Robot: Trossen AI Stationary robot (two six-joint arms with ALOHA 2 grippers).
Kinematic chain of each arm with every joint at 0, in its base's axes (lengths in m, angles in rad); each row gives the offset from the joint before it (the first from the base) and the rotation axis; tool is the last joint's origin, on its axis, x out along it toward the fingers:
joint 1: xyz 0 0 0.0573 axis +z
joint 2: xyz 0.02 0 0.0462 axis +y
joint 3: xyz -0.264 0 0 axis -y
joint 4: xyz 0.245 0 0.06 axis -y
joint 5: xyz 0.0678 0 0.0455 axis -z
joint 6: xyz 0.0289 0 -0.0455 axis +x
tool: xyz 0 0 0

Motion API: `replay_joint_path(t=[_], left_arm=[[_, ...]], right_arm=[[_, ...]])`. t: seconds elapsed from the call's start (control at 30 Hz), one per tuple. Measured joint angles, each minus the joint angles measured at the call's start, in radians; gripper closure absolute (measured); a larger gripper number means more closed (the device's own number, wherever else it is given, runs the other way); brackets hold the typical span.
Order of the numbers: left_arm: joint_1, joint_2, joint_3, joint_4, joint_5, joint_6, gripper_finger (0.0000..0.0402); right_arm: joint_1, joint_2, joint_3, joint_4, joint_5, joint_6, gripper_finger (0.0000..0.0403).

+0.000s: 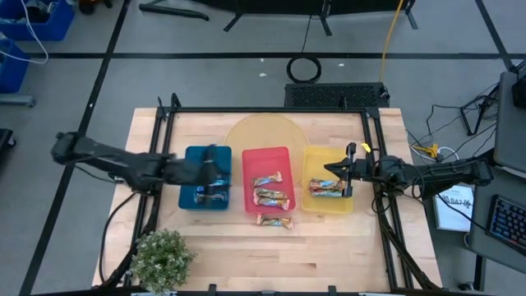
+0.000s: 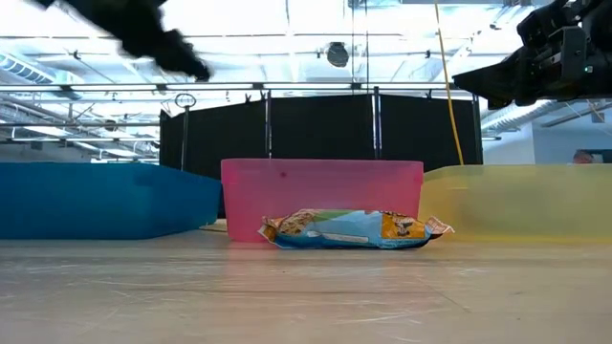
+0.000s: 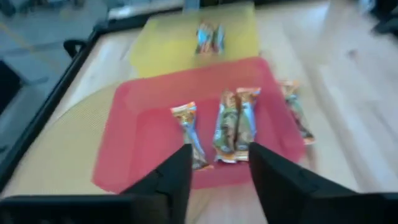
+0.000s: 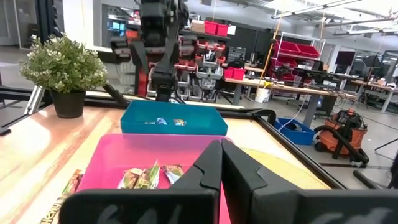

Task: Pick and place Granola Bars by type
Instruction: Put the yellow granola bar into pink bin

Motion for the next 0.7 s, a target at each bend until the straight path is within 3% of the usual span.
replay_joint_path(t=[0.13,0.27,0.43,0.7], left_arm=[[-0.014,-0.233,-0.304,0.287,0.003,-0.058,0.0309],[-0.017,-0.376,-0.501,0.500,0.031,-0.073,0.0385],[-0.053,-0.473,-0.635,0.669,0.086,-0.072,0.0389],[-0.115,-0.490,-0.629,0.628,0.046,-0.041,0.0387]], right_arm=[[0.000,0.000,0.000,0.003,0.000,0.000,0.0403],[0.000,0.000,0.000,0.007,0.001,0.001,0.0403],[0.000,0.010,0.000,-0.002,0.001,0.001,0.0403],[0.000,0.040,0.000,0.006,0.000,0.046,0.0403]])
